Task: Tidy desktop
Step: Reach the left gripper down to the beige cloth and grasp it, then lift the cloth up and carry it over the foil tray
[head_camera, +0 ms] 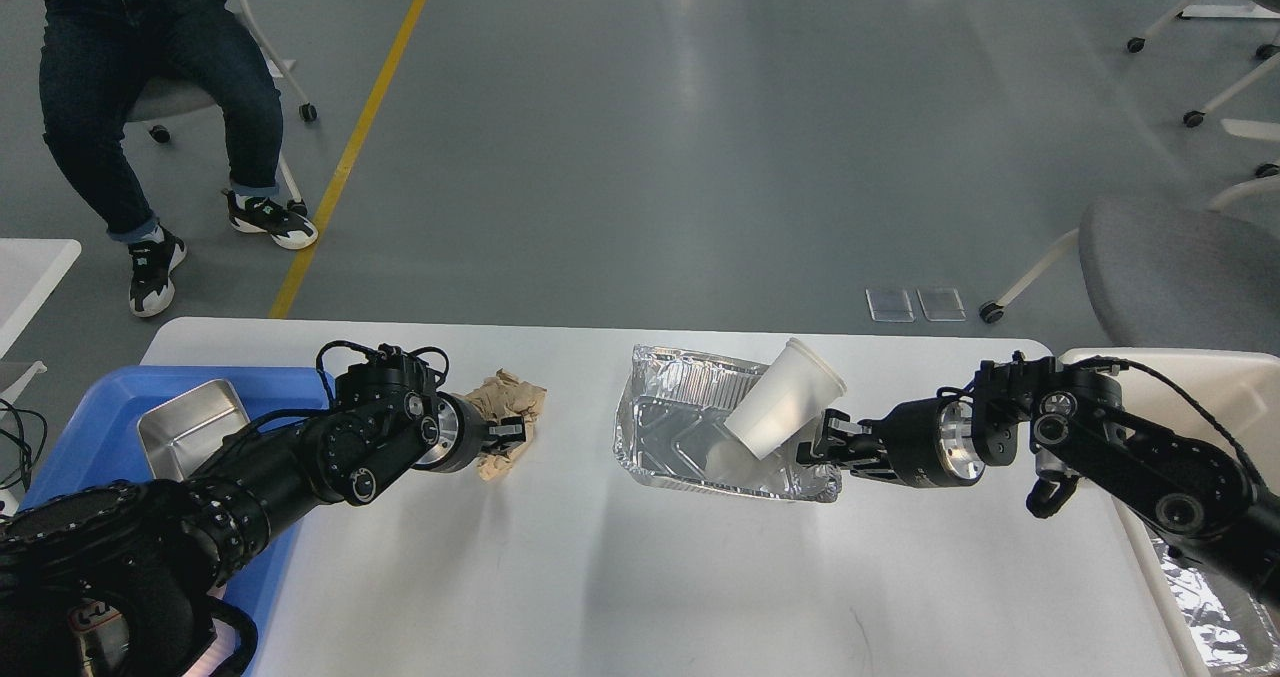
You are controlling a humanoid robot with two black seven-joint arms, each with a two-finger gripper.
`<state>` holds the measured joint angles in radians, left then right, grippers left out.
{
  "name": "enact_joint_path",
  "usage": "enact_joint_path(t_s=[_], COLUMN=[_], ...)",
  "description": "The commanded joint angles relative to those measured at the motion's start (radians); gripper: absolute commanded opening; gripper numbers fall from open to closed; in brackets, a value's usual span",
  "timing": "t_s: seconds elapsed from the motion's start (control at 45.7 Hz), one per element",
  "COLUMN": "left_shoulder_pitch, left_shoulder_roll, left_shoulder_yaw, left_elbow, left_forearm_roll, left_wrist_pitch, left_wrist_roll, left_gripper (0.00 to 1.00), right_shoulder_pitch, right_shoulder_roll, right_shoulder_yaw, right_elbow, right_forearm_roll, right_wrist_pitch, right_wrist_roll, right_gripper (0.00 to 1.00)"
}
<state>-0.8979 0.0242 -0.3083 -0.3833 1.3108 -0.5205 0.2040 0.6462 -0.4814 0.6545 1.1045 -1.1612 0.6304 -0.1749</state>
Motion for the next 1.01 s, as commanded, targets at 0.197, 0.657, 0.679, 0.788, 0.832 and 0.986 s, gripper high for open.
enact_joint_path(t_s=[0.197,0.657,0.679,0.788,0.832,0.986], left_shoulder_pitch=[-0.062,-0.190,-0.191,-0.188,-0.185,-0.177], left_shoulder_roll=[0.094,0.545,0.581,0.768,0.822,0.977], left_shoulder_yaw=[-0.005,-0.040,-0.044,-0.075,-0.095,-0.236], left_elbow=[-0.032,-0.247,-0.278,-0.423,-0.472,-0.557], left_forearm_roll=[-0.048,-0.340,-0.358,-0.403,-0.404,-0.418], left_wrist_pitch=[-0.090,-0.283,-0.298,-0.369,-0.403,-0.439], left_wrist_roll=[-0.026,-0.081,-0.083,-0.089,-0.089,-0.094], left_gripper=[0.00,0.00,0.00,0.00,0.00,0.00], right_shoulder_pitch=[-0.002,-0.002,-0.002,-0.002,-0.002,-0.002], right_shoulder_roll=[0.000,0.000,0.000,0.001,0.003,-0.009], right_shoulder_yaw=[0.007,0.008,0.008,0.007,0.007,0.008], right_elbow=[0.000,-0.002,-0.002,-0.002,-0.002,0.000], right_forearm_roll=[0.000,0.000,0.000,0.000,0.000,0.002], right_wrist_pitch=[0.000,-0.001,0.000,-0.001,-0.001,0.000], right_wrist_roll=[-0.001,0.000,0.000,-0.001,-0.001,0.000], right_gripper=[0.00,0.00,0.00,0.00,0.00,0.00])
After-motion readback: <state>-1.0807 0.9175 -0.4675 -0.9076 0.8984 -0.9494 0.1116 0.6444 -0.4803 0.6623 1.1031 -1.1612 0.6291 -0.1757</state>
